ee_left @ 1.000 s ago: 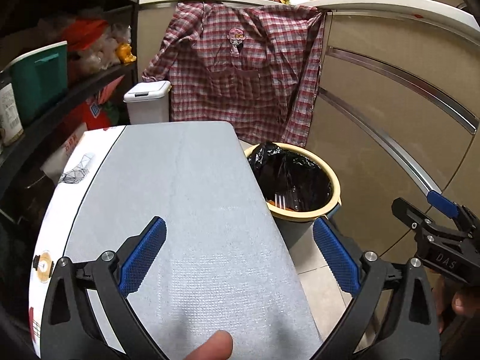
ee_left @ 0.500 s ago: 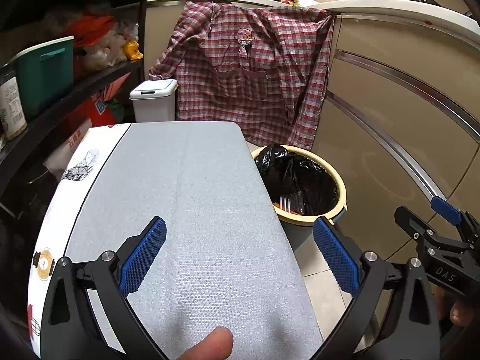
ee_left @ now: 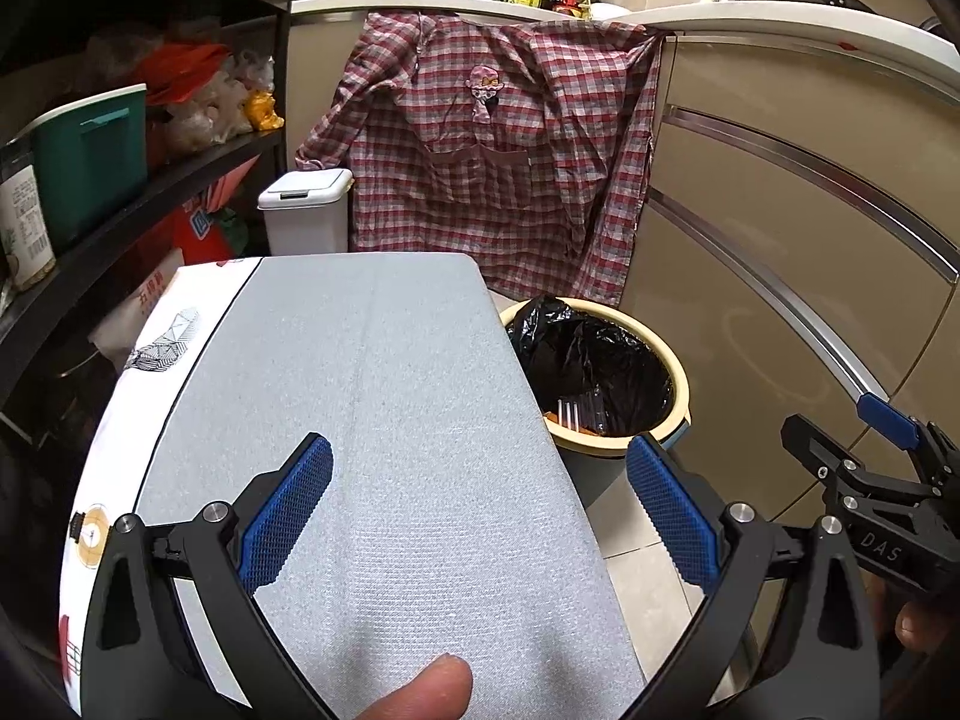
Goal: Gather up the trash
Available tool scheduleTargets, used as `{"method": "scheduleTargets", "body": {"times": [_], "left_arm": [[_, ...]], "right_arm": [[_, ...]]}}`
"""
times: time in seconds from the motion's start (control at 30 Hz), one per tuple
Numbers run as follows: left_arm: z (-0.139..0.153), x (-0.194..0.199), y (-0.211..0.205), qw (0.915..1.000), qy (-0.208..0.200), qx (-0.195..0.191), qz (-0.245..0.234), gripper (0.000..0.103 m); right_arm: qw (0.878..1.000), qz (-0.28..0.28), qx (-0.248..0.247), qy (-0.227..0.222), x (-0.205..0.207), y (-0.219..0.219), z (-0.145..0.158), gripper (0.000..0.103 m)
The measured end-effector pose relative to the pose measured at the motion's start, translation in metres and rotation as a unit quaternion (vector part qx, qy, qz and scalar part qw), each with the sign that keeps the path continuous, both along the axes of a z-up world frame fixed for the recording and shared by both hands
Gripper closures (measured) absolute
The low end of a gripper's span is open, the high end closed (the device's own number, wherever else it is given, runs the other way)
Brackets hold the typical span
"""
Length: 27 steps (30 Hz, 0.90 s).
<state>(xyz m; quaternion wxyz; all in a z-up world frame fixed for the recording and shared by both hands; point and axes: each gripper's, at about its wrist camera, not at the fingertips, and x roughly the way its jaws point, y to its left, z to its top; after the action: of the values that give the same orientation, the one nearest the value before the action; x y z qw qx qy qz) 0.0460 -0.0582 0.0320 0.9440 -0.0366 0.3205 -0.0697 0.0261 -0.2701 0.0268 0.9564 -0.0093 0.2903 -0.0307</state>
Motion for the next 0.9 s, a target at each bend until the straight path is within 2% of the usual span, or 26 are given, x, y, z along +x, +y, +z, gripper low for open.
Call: {"method": "scheduleTargets", "body": {"times": [0.9], "left_arm": [[0.0003,0.0000,-0.0025,0.9999,-0.002,0.009,-0.008,0.008]], "right_arm": [[1.000,-0.002,0.000,-0.002,-0.0003,-0.0019,0.0022,0.005]]}}
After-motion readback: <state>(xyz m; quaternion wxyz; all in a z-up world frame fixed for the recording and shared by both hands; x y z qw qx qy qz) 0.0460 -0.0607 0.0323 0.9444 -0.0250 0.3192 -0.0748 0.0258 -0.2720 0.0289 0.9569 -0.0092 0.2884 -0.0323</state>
